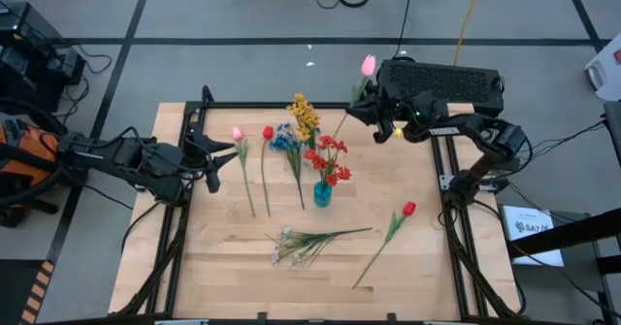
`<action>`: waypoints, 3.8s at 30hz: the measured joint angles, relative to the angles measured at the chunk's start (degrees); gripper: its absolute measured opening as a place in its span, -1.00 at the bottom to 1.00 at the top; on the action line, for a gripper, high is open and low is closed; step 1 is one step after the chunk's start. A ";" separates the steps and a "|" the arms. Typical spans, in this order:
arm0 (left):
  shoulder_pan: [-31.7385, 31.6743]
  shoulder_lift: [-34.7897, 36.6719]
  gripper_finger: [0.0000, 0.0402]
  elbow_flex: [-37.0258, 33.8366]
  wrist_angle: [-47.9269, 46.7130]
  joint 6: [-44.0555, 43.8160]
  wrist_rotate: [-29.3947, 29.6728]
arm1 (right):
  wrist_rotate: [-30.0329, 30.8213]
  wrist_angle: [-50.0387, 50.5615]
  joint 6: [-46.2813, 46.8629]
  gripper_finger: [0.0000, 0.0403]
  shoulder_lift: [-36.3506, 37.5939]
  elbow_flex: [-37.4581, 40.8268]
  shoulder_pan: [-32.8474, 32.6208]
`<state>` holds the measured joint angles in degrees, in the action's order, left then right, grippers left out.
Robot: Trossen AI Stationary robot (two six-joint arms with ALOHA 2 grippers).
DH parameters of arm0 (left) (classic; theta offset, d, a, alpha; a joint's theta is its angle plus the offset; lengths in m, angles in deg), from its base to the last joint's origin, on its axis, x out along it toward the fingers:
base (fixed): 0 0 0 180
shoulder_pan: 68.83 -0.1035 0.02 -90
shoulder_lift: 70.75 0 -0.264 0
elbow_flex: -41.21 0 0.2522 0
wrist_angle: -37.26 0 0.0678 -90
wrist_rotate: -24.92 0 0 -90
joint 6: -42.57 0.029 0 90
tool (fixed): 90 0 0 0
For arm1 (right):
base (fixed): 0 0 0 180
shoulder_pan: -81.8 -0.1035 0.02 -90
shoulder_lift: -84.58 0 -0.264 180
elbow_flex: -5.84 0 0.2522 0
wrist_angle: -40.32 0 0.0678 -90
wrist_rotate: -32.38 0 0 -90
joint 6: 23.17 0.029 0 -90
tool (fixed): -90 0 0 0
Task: Sort flowers into vase by color
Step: Put the right pink tulip into the transparent vase, then put the right red tulip into the blue vase
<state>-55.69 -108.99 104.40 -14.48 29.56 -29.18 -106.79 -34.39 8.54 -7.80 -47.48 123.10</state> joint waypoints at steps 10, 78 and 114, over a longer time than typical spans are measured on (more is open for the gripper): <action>0.00 0.00 -0.39 0.00 0.00 -0.04 -0.01 | 2.97 12.20 -10.34 -1.00 -0.04 -2.87 -3.83; 0.00 0.00 -0.39 0.00 0.03 -0.17 -0.07 | 16.76 46.20 -30.54 -0.47 4.17 -4.77 -9.42; -1.59 -0.07 -0.39 0.00 6.78 -0.13 4.35 | 59.91 125.09 44.61 -0.98 33.05 -4.80 -32.76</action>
<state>-57.28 -109.06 104.40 -7.69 29.43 -24.82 -46.88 90.69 53.15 25.24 -52.28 90.34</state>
